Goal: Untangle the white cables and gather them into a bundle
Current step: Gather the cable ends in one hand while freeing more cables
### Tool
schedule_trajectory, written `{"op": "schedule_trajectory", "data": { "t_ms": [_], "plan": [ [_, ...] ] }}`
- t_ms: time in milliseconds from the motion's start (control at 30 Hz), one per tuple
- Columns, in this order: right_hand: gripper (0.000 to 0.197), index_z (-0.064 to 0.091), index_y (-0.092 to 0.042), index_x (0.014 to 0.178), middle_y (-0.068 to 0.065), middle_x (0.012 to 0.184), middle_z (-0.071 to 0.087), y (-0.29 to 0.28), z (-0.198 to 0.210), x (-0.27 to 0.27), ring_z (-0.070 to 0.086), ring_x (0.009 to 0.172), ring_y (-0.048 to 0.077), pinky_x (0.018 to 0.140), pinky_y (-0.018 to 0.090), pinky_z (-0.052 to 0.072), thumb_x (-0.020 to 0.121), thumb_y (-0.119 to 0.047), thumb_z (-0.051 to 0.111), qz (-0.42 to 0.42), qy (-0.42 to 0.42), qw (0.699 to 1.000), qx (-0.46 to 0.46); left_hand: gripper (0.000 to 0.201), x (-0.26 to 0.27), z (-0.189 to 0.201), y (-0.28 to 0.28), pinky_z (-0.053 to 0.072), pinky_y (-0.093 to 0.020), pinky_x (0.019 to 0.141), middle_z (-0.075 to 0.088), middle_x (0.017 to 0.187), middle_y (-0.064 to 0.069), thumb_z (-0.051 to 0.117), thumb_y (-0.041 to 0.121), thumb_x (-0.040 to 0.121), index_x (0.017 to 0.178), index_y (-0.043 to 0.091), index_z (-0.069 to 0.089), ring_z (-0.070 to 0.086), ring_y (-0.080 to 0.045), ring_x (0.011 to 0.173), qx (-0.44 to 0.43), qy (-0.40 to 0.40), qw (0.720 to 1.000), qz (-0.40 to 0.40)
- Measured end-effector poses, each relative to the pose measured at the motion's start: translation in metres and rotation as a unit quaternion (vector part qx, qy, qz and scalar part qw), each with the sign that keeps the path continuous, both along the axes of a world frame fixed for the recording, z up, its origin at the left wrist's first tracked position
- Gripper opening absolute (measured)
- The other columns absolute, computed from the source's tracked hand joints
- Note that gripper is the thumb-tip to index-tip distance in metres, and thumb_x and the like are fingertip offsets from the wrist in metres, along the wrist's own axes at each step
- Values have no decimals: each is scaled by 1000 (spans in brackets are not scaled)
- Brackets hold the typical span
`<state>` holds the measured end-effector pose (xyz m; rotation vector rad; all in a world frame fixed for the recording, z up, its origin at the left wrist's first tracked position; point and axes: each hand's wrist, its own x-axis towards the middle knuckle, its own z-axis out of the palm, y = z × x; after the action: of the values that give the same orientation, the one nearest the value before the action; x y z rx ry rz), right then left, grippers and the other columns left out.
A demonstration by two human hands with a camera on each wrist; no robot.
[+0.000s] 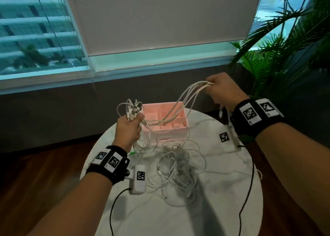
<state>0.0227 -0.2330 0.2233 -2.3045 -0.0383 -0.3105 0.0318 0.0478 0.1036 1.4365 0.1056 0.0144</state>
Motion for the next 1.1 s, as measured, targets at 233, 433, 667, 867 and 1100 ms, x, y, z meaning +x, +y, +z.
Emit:
{"op": "schedule_trajectory", "data": {
  "t_ms": [233,433,667,867,1100],
  "plan": [
    [54,62,0,69,6,53,46,-86,-26,-15,45,53,19,58,32,36,94,-49,61,-99,-1,995,-5,21,-9,1,-19,12,-20,40,24,52,7,61,23,102,83,14,64,19,-6,39,-19,-29,997,-68],
    [62,73,-14,85,12,82,69,-185,-53,-42,67,85,31,79,46,52,76,-73,56,-293,35,943,155,34,-2,11,-19,15,-20,42,25,53,6,53,33,105,86,9,68,20,-7,41,1,-68,997,-37],
    [50,61,9,123,32,124,61,-274,-125,-106,58,114,49,89,49,47,98,-33,53,-467,170,865,69,38,0,20,-18,15,-25,44,25,58,3,55,36,104,101,4,73,21,-8,44,-14,-83,996,-21],
    [48,68,0,91,26,85,65,-317,-232,-138,64,73,42,72,52,57,95,-47,56,-463,305,832,2,38,-5,14,-26,14,-24,44,26,54,6,52,36,106,86,8,66,21,-8,43,-3,-80,997,-17],
    [54,64,2,116,16,91,63,-239,-244,-152,65,90,35,79,40,54,73,-22,87,-315,503,799,-95,38,-7,18,-34,17,-20,42,26,53,6,50,37,106,80,11,59,21,-7,41,-39,-75,996,-22]
  ]
}}
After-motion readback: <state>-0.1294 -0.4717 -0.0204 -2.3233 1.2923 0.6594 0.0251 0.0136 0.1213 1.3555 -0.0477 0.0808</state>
